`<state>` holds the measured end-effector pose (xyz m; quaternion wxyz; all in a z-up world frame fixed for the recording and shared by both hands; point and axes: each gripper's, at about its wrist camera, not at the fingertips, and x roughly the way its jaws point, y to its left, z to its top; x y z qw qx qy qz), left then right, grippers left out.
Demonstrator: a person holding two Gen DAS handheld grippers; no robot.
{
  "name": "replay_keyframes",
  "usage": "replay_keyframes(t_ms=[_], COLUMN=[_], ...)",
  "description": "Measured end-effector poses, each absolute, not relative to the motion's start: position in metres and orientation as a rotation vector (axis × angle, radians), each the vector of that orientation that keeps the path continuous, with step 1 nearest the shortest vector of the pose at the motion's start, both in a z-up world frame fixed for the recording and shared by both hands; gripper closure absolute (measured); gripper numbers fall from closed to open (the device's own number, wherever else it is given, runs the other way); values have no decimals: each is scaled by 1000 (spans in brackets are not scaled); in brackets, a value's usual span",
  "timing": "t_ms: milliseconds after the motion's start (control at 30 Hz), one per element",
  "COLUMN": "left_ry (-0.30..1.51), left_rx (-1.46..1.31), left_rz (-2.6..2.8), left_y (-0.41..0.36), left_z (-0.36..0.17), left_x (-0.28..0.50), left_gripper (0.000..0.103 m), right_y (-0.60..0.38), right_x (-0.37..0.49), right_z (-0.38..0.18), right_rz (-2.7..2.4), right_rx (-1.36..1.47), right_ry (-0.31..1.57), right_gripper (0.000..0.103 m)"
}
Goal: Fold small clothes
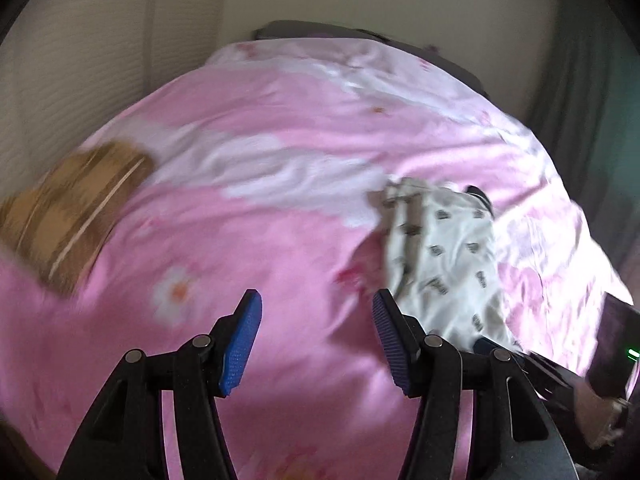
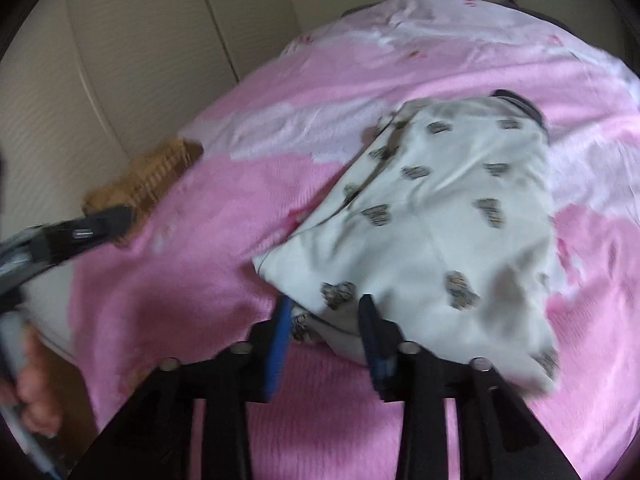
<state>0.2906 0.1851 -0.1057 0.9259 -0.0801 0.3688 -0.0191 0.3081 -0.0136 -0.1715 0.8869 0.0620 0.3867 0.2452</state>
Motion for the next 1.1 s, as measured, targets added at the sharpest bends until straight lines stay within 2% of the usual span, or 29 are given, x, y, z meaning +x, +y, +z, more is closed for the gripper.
replay_keyframes(t_ms=[233,433,700,933,1100], left_ry=[847,877,950,938,935], left_rx=[-177,-141,-260,-264,-252], left_rz=[-208,-176,-126,-134,-136], left_y=[140,132,157,160,158], left_z=[-107,-129,-166,-166,-169], left_x=[350,322,310,303,302], left_gripper=[47,47,47,47,47], right_y=[-85,-90,-70,-66,-49], right_x=[279,270,280,283,274], right_z=[-173,-180,-180,-176,-180], right_rz=[312,274,214,211,212], right_rx=[183,43,-113,-176,-308], right_ry=[791,789,779,783,739], right_gripper=[61,61,62,78,78])
